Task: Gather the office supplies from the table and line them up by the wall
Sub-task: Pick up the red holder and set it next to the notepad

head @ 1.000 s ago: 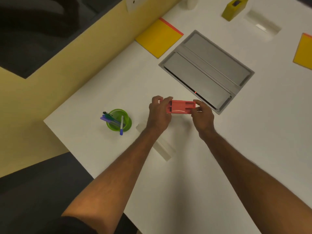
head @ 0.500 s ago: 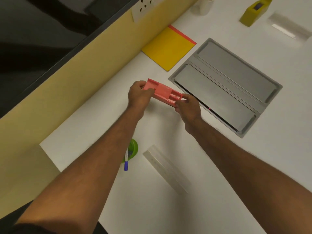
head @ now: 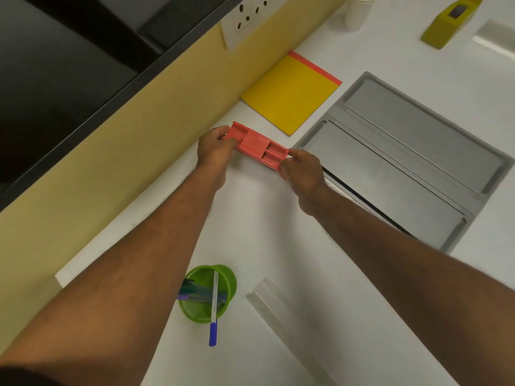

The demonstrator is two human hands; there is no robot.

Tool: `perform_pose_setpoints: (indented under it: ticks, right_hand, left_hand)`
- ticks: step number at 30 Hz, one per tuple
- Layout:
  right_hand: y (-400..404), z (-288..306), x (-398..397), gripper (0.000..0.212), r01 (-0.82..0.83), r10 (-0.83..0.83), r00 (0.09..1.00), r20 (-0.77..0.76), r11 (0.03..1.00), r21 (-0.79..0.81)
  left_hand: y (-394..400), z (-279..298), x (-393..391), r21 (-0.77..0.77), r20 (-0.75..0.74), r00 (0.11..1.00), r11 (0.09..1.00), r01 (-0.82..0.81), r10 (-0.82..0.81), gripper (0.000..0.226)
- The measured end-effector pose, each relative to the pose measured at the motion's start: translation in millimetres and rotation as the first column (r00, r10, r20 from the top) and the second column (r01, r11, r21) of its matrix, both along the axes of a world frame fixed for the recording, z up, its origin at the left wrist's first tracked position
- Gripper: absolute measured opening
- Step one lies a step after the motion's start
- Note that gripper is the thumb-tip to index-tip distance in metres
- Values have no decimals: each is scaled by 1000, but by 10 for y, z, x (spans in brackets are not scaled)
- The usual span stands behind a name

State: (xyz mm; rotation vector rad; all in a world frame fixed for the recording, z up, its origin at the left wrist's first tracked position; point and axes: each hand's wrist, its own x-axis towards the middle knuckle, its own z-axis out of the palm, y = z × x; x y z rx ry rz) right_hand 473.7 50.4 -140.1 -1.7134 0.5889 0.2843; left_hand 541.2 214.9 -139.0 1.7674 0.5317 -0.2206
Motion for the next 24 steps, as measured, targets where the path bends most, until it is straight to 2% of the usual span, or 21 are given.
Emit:
perform_pose_setpoints:
  ticks: [1,8,11,13,16,19,21,24]
  right_hand:
    - [12,-15,38,20,-4,4,1000,-2,1000,12]
    - [50,-114,255,22,-41,47,997,-60,995,89]
    - [63,-140,315,41,18,0,996,-88,979,204]
    - [62,-152,329,51,32,-11,997,-80,965,262]
    - [60,-165,330,44,6,10,998,-62,966,259]
    - [52,-161,323,16,1,14,998,-60,968,252]
    - [49,-169,313,24,-18,29,999,-37,961,275]
    - [32,-192,311,23,-41,47,999,-12,951,306]
  left_hand:
    - [16,-16,52,2,0,1000,1000,7,-7,20]
    - [75,-203,354,5,-17,1000,1000,10,-10,26]
    - [81,-245,464,1,-9,1000,1000,-2,2,25]
    - [91,-282,539,-10,-17,1000,1000,-15,14,39]
    - [93,-340,601,-21,-32,999,999,-40,39,49]
    - [77,-382,611,-31,-44,999,999,-31,30,50]
    - [79,-402,609,-37,-48,998,999,-31,30,51]
    - [107,-434,600,-56,-48,999,998,-26,24,51]
